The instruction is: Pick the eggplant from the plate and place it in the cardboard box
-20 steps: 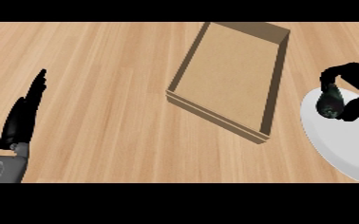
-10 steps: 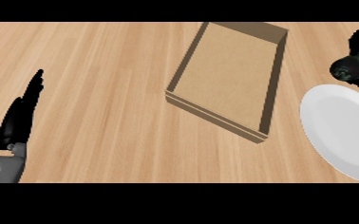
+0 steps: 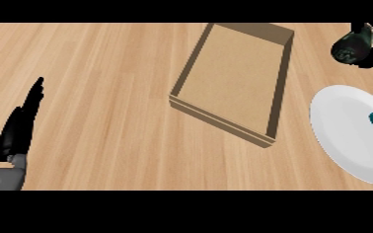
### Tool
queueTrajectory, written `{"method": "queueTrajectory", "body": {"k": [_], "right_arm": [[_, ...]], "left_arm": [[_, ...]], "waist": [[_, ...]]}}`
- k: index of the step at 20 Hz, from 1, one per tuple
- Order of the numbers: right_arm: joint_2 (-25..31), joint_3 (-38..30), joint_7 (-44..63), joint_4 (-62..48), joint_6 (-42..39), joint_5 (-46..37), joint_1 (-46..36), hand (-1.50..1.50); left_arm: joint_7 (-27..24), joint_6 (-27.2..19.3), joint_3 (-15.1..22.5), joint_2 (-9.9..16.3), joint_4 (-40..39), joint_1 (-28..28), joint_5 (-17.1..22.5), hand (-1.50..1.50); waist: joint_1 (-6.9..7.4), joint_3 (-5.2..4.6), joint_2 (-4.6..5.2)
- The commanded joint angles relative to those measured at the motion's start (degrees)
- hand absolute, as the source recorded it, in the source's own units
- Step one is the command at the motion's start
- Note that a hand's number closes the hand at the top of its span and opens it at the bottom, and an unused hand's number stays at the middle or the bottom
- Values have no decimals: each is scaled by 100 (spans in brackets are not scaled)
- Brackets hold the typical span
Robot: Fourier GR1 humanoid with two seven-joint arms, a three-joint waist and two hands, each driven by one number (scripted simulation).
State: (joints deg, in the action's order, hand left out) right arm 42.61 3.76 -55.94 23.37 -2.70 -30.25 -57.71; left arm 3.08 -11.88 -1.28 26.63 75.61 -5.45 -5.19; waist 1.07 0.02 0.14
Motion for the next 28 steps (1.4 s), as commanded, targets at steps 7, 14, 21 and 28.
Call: {"method": "queueTrajectory", "body": {"k": [7, 14, 21, 28], "right_arm": [[-1113, -142, 1652, 505, -1192, 392, -940, 150], [-1945, -236, 2938, 404, -1366, 485, -1430, 150], [-2864, -180, 3030, -307, -484, 172, -1591, 150], [-3247, -226, 3486, -984, 394, -103, -1841, 150]], "left_arm": [[194, 119, -102, 5, -148, -315, -95, 0], [2, 61, -102, -146, 133, 90, -179, 0], [97, 295, -175, -77, -72, -259, -197, 0], [304, 60, 16, -400, -59, -491, -448, 0]], "waist": [[-85, -6, -29], [-12, -4, -17], [74, -3, 48], [158, -2, 103]]}}
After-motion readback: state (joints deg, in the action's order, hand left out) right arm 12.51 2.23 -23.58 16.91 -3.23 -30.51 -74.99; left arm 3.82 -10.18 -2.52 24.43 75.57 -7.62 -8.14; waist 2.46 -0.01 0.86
